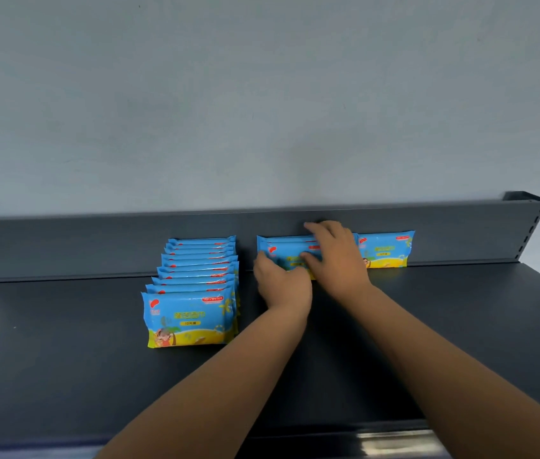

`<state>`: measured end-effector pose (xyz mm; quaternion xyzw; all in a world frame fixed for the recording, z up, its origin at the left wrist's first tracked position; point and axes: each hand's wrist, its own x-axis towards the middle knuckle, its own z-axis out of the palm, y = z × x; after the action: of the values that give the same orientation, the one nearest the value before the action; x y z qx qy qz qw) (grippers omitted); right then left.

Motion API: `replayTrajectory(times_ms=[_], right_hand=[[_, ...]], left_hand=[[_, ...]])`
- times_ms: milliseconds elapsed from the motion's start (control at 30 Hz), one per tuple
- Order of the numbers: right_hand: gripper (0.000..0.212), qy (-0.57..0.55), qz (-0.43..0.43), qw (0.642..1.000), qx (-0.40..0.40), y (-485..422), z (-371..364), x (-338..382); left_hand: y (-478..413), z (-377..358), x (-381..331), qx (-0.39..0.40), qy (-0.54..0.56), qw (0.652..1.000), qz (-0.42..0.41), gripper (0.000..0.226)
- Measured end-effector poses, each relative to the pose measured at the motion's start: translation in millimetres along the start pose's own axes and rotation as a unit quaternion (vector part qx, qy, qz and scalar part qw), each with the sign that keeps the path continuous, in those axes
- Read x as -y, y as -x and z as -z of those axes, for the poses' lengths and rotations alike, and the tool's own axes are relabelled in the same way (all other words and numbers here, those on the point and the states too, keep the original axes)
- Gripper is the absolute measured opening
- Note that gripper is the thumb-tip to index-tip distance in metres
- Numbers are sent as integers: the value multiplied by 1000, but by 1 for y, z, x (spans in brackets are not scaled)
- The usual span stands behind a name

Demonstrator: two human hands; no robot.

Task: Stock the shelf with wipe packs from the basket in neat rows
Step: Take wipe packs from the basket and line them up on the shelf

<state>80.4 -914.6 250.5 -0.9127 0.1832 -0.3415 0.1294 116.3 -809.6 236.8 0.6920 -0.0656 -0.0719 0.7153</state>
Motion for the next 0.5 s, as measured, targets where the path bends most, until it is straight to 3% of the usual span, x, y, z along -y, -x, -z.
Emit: replayTrajectory(times_ms=[100,167,233,367,500], right_hand=[[56,-147,-178,973,-30,4,-2,2],[49,-198,-254,947,19,4,-2,3],[43,-227,-274,932,73,3,-3,4],[34,-290,-281,910,93,0,-1,0],[29,-293,-272,910,112,0,2,-5]], left_hand=[[-14,-7,2,-20,13,1000,8,79],[-21,-10,2,-18,31,999,30,84],[-22,-11,-1,-4,55,998,42,76],[-26,-8,-5,-8,57,996,66,50],[-30,-9,-8,-19,31,997,75,47]])
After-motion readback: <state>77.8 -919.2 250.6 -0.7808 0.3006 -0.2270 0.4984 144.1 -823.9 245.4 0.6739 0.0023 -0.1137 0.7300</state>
